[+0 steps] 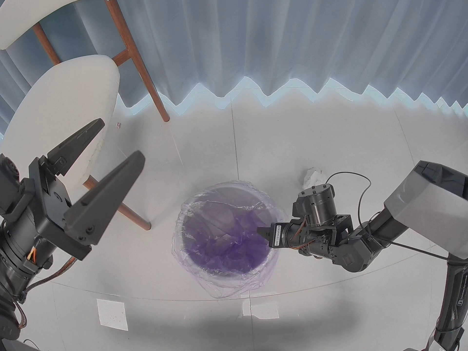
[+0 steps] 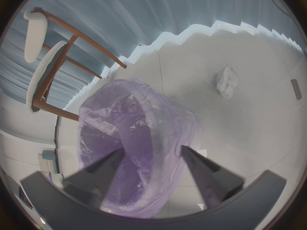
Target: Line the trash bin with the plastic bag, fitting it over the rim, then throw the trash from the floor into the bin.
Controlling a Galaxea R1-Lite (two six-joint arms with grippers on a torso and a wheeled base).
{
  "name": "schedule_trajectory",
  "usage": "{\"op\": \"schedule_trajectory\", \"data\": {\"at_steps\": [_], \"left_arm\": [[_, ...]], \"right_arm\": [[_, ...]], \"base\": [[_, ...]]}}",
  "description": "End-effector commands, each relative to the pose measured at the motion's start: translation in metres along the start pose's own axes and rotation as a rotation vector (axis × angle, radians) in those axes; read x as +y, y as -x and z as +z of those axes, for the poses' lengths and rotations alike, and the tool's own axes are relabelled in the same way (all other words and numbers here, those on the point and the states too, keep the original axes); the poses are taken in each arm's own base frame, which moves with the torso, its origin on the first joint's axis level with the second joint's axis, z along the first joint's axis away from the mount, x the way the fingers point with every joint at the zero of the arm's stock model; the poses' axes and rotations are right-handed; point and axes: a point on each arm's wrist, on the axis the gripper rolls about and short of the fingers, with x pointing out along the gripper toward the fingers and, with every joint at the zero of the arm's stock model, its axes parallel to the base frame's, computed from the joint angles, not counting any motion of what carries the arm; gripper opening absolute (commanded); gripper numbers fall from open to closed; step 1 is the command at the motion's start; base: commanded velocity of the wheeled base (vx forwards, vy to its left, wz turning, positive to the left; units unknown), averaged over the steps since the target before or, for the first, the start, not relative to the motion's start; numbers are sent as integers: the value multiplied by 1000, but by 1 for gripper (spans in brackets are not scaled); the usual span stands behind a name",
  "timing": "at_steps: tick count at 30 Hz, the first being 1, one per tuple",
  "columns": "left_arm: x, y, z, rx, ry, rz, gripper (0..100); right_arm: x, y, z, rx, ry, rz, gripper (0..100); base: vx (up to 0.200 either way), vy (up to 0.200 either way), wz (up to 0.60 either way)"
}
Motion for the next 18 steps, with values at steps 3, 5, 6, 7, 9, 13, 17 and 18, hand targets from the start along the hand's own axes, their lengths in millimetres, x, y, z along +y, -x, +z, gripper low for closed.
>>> {"op": "schedule_trajectory", "data": {"at_steps": [3,5,6,7,9,13,17,18], "left_arm": [[0,0,-1,4,1,0,100],[0,0,-1,5,1,0,100],[0,1,-2,8,2,0,100],[0,2,-3,13,2,0,100],[0,2,-3,14,3,0,100],[0,2,-3,14,3,0,100],[0,2,-4,16,3,0,100],[0,2,-4,16,3,0,100]], "right_arm": [[-4,-22,-14,36,12,-24,0],[-5,-25,-14,30,9,-22,0],[-4,-25,-13,25,9,-20,0],[-5,-25,-11,17,5,-19,0],[-3,-22,-3,-10,-2,-13,0],[-2,-8,18,-71,-32,1,0],[-2,-2,34,-125,-69,12,0],[-1,-1,37,-134,-77,14,0]], "base": [[0,0,0],[0,0,0],[0,0,0],[0,0,0],[0,0,0],[0,0,0],[0,0,0],[0,0,0]]}}
